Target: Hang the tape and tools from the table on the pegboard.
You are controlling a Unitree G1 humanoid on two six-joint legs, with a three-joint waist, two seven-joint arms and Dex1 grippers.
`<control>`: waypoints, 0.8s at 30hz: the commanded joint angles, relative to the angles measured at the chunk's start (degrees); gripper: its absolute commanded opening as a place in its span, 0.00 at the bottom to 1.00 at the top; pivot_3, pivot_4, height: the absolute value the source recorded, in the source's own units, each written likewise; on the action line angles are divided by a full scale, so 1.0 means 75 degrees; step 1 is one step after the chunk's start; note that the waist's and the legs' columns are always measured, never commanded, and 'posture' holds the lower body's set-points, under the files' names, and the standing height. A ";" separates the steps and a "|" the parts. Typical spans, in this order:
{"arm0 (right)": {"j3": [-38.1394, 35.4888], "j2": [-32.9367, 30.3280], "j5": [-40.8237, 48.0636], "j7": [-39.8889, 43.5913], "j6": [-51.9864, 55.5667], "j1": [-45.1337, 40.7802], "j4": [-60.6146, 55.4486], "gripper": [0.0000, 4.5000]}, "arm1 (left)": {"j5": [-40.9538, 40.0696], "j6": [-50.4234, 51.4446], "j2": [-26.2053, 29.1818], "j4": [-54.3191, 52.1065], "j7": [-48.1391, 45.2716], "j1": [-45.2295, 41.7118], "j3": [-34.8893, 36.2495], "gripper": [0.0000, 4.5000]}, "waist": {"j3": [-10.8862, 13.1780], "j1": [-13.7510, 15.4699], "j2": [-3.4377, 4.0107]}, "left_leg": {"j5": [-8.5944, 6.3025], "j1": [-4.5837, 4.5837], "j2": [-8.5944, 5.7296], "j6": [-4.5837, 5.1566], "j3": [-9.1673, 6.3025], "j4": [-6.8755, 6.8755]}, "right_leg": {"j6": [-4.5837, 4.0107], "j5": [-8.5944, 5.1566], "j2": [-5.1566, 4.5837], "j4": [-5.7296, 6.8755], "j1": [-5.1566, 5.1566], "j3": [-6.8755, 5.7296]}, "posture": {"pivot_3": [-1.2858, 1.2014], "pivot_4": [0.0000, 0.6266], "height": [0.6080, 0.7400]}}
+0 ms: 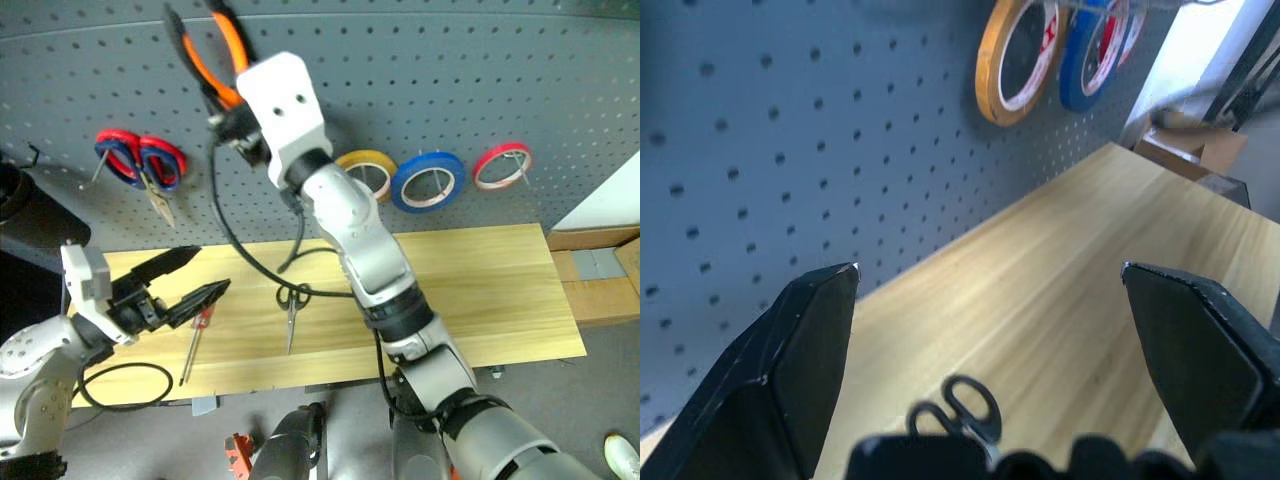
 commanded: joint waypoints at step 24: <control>-0.0255 -0.0241 0.0090 0.0316 0.1690 0.0896 -0.2265 0.99 | 0.0081 0.0019 -0.0119 -0.0177 0.0430 -0.0167 -0.0143 1.00 | -0.0001 -0.0098 -0.0001 | 0.0000 -0.0003 0.0001 0.0000 0.0004 -0.0002 | 0.0001 0.0001 0.0000 -0.0002 -0.0006 0.0000 | 0.52 0.54 1.00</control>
